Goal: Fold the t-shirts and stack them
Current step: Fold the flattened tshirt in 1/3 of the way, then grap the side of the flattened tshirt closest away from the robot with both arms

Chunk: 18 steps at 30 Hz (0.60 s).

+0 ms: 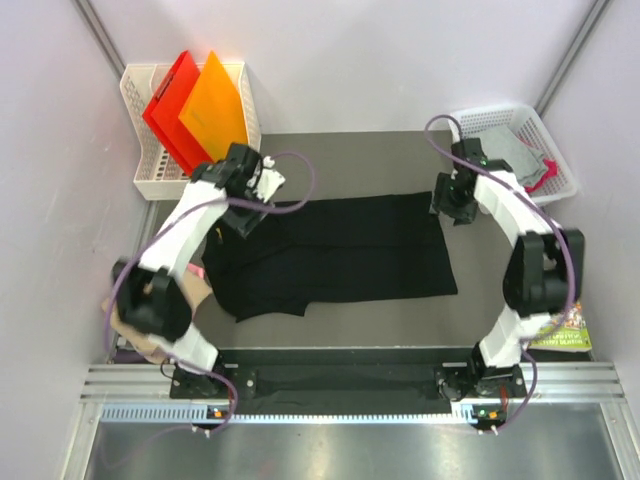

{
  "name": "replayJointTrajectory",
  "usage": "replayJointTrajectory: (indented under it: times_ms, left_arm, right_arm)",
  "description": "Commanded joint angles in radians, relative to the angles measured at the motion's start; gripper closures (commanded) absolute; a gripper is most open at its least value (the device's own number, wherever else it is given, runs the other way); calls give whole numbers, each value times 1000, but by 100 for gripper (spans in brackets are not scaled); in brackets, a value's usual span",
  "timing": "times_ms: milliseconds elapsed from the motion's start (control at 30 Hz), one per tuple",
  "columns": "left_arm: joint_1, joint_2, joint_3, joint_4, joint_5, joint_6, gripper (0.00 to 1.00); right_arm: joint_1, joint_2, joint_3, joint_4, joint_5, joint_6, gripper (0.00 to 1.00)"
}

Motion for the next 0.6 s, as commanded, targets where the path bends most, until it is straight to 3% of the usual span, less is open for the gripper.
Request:
replayJointTrajectory:
  times_ms: [0,167,267,567]
  left_arm:
    - [-23,-268,-166,-196,93,39,40]
    - [-51,-462,-445,-198,87,59,39]
    - [-63,-501,-539,-161,86,52,39]
    - [-164,-420,-598,-39,70,4,39]
  right_arm:
    - [43,-232,-176,-3,48,20,42]
    - [84,-339,-400,36,66,66,42]
    - [84,-356,-489,64,79,80,42]
    - [83,-312,-520,96,108,75,42]
